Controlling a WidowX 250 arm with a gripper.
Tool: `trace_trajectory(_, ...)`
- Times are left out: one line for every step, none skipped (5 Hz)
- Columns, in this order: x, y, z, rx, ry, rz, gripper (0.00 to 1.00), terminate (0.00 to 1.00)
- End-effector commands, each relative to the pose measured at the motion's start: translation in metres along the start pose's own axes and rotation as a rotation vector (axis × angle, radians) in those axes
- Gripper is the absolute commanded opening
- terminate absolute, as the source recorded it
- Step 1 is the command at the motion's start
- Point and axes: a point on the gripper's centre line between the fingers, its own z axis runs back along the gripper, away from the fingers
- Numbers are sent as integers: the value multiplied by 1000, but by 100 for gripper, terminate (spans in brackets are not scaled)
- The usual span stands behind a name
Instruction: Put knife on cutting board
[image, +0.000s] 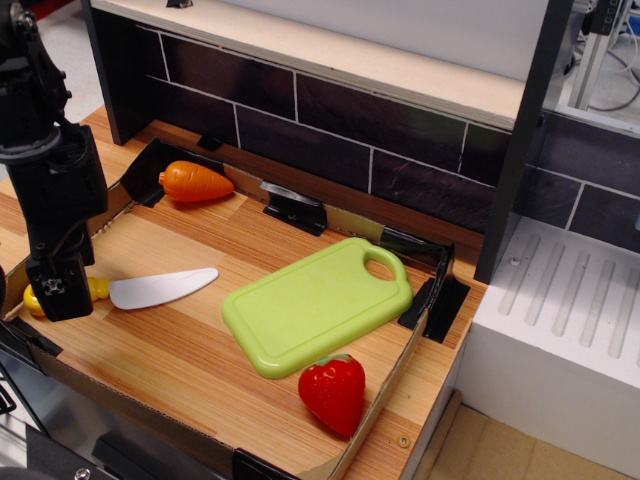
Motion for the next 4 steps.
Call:
trace_trajectory(-2,20,-2,47,15,7,100,0)
trace_trajectory(-5,23,-14,46,53,-5,100,0)
trace_trajectory(-7,22,-19,46,74,-21,100,0)
trace_trajectory(-4,21,-18,15,66,36,0,0)
